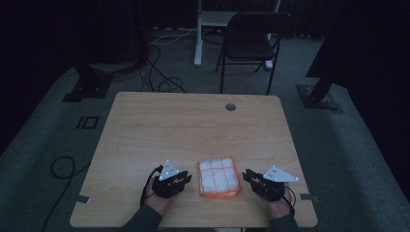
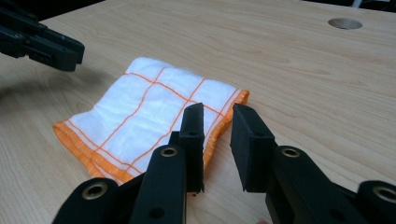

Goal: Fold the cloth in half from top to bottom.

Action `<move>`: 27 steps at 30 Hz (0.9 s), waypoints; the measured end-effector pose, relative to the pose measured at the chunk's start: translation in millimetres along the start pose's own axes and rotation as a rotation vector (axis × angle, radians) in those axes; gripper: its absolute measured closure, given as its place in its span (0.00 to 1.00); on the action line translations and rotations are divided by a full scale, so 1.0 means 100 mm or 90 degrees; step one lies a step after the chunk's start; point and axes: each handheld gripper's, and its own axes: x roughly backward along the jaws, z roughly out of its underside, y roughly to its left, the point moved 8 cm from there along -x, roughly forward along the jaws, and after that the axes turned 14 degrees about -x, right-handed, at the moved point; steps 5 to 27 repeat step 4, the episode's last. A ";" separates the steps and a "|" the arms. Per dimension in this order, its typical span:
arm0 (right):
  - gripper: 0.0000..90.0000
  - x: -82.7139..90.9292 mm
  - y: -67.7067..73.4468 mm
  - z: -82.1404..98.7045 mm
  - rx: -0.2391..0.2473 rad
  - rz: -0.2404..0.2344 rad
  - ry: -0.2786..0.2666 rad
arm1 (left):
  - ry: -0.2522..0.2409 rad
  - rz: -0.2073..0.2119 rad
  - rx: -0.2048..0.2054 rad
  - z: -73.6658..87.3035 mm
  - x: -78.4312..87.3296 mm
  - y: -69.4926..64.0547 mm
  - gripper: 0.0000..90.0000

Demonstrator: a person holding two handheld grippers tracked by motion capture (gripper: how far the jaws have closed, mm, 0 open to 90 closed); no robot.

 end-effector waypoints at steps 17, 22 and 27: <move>0.83 0.01 -0.03 0.01 -0.005 0.003 0.001 | 0.002 -0.007 0.003 0.02 0.01 0.05 0.82; 0.83 0.01 -0.03 0.01 -0.005 0.003 0.001 | 0.002 -0.007 0.003 0.02 0.01 0.05 0.82; 0.83 0.01 -0.03 0.01 -0.005 0.003 0.001 | 0.002 -0.007 0.003 0.02 0.01 0.05 0.82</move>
